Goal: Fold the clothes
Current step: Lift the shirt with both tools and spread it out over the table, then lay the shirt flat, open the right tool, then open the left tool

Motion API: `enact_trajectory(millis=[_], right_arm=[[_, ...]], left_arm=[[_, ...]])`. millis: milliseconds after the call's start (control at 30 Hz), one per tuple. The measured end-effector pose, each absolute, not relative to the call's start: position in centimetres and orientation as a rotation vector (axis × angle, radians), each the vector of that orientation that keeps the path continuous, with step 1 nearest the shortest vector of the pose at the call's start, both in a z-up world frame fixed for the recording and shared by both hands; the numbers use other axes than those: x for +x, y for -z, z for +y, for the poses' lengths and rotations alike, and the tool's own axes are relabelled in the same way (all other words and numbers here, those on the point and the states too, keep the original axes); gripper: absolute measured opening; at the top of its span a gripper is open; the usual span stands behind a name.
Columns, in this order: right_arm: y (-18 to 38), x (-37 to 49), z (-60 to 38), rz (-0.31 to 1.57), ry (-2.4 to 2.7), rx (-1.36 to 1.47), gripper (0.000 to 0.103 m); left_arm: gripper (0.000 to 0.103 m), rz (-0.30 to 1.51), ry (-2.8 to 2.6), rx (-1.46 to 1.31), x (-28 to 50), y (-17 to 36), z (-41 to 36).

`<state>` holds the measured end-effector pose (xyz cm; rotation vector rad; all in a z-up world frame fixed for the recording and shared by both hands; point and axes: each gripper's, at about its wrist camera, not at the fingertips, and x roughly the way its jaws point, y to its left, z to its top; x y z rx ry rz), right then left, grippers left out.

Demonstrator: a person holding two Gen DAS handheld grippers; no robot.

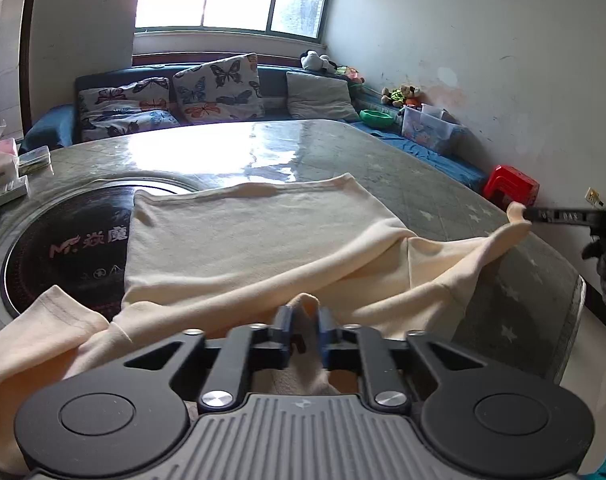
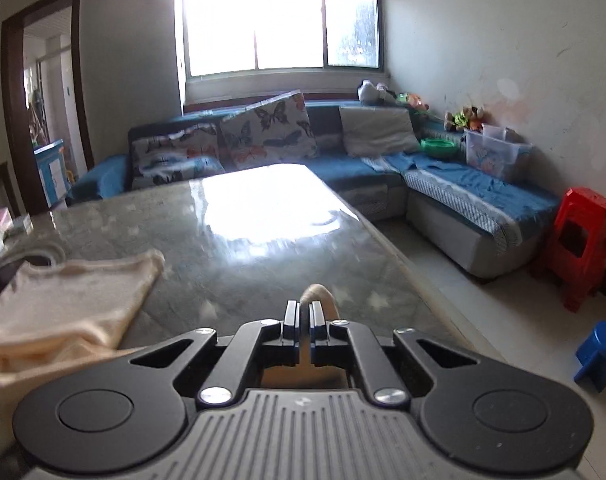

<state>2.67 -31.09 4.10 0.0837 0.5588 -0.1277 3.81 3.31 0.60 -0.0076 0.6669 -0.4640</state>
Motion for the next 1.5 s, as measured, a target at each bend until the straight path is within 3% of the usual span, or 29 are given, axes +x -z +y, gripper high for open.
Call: enact_trajectory(millis=[333, 600, 767, 867, 900, 933, 1000, 1067, 1167, 1200, 1233, 1300, 1500], right_arm=[[-0.7, 0.0, -33.8, 0.678, 0.244, 0.114, 0.004], [-3.2, 0.4, -31.6, 0.661, 0.088, 0.035, 0.008], [-4.9, 1.5, -25.1, 0.667, -0.212, -0.076, 0.012], [-5.5, 1.7, -20.9, 0.660, -0.376, -0.166, 0.020], [-5.6, 1.7, -19.8, 0.660, -0.418, -0.183, 0.025], [-5.8, 1.7, -18.6, 0.661, -0.462, -0.204, 0.026], [-6.0, 1.4, -15.8, 0.664, -0.566, -0.252, 0.027], [-6.1, 1.2, -13.6, 0.667, -0.640, -0.296, 0.034], [-5.9, 0.8, -10.9, 0.683, -0.727, -0.365, 0.035], [-5.8, 0.6, -10.2, 0.690, -0.753, -0.387, 0.036], [-5.5, 0.5, -9.6, 0.697, -0.774, -0.407, 0.036], [-4.9, 0.2, -8.8, 0.711, -0.803, -0.444, 0.041], [-3.0, -0.2, -7.2, 0.739, -0.803, -0.497, 0.039]], left_arm=[[0.003, 0.641, 0.504, 0.016, 0.5, -1.3, 3.9], [0.000, 0.660, 0.539, 0.048, -3.0, -1.5, 4.7], [0.003, 0.629, 0.505, 0.080, -3.3, -2.3, 4.9], [0.008, 0.587, 0.495, 0.129, -3.1, -2.7, 4.3], [0.016, 0.583, 0.495, 0.143, -2.8, -2.6, 4.0], [0.031, 0.587, 0.495, 0.151, -2.5, -2.5, 3.8], [0.042, 0.595, 0.498, 0.169, -1.9, -1.9, 3.4], [0.042, 0.600, 0.497, 0.195, -1.5, -1.3, 2.9], [0.033, 0.609, 0.504, 0.237, -1.0, -0.5, 2.2], [0.016, 0.614, 0.499, 0.250, -0.9, -0.3, 2.1], [0.009, 0.619, 0.496, 0.258, -0.9, 0.0, 2.1], [0.005, 0.622, 0.483, 0.241, -0.8, 0.2, 2.4], [0.002, 0.591, 0.485, 0.149, -1.4, -1.0, 3.9]])
